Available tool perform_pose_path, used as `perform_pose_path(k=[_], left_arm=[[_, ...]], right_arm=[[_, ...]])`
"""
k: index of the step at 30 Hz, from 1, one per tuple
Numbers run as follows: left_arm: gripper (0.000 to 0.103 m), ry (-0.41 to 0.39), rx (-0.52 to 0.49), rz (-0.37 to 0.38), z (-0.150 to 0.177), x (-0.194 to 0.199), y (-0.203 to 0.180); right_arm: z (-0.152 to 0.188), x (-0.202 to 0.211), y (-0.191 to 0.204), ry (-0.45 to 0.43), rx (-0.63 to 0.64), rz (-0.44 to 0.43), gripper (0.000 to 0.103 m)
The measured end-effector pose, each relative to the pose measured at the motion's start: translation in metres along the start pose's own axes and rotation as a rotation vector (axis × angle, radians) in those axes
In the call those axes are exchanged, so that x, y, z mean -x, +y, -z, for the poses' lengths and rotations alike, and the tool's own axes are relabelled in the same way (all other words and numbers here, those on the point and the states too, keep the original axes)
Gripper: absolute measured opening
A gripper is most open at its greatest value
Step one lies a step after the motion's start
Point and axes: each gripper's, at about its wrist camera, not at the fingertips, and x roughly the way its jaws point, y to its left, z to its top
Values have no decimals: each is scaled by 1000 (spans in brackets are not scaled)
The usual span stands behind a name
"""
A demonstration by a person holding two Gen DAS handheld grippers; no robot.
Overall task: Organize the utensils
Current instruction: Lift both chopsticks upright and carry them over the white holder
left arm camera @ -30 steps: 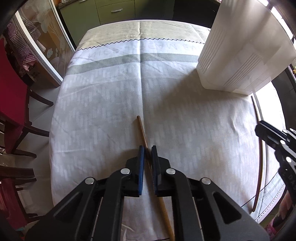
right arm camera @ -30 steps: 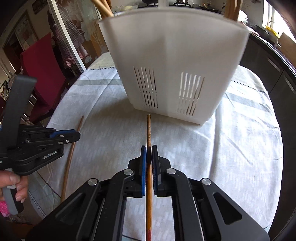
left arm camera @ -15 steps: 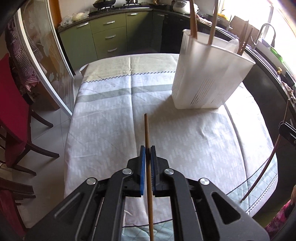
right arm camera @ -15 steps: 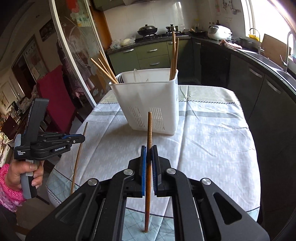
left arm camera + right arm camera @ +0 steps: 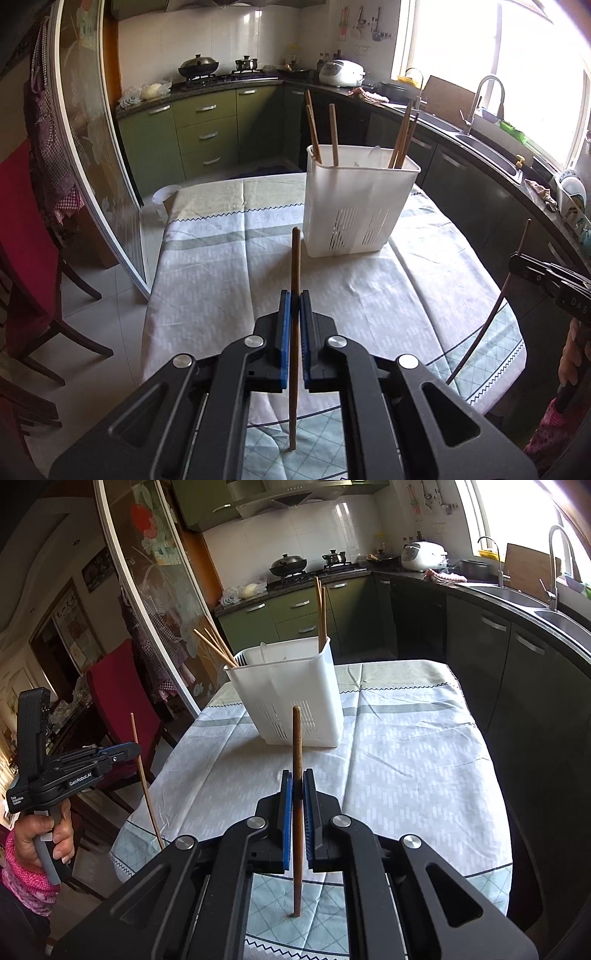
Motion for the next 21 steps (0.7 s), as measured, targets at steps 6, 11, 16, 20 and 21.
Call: perform_pose_path(k=[6, 11, 16, 20, 21], left_arm=[[5, -24, -6, 30, 4, 13, -8], [5, -45, -10, 54, 4, 20, -13], [5, -62, -21, 70, 1, 22, -18], [5, -72, -24, 81, -3, 23, -21], [5, -75, -26, 84, -5, 24, -22]], right_arm=[[0, 1, 3, -7, 4, -8, 7], [-2, 6, 3, -22, 5, -11, 7], [-6, 10, 6, -34, 16, -19, 7], [-10, 11, 11, -41, 27, -23, 7], [-11, 12, 12, -44, 30, -25, 7]])
